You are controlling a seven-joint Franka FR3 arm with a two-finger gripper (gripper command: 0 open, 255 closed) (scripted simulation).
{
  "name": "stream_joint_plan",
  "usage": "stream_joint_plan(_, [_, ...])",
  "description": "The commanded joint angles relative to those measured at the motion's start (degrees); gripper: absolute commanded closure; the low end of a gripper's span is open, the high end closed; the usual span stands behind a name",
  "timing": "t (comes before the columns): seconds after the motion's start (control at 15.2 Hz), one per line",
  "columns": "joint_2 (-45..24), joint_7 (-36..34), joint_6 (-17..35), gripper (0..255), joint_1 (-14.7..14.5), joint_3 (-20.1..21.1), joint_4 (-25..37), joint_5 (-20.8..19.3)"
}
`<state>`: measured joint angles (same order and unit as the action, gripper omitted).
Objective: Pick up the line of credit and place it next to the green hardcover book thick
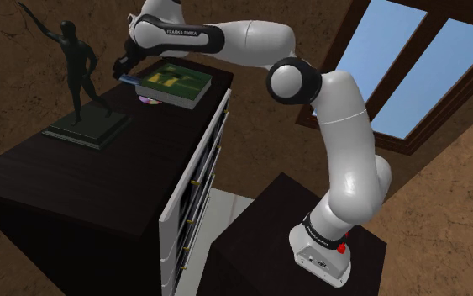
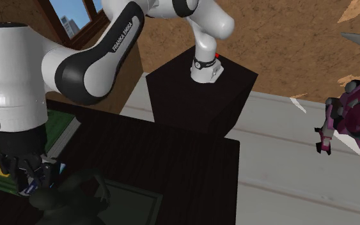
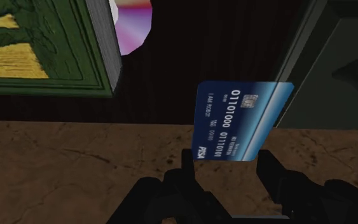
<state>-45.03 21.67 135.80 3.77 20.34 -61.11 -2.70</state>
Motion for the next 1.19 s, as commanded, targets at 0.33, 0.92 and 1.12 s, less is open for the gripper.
stream_joint_plan(0.33, [-11.36,1.78,-6.36,255,-2.26,-0.99,17.65,-0.85])
stream_joint_plan(0.92, [-11.49,2.47,0.49,255,-1.21,-0.86,10.68,-0.71])
stream_joint_plan(1.12, [-12.08,2.72,2.33,255,-1.05,-0.87,9.36,-0.72])
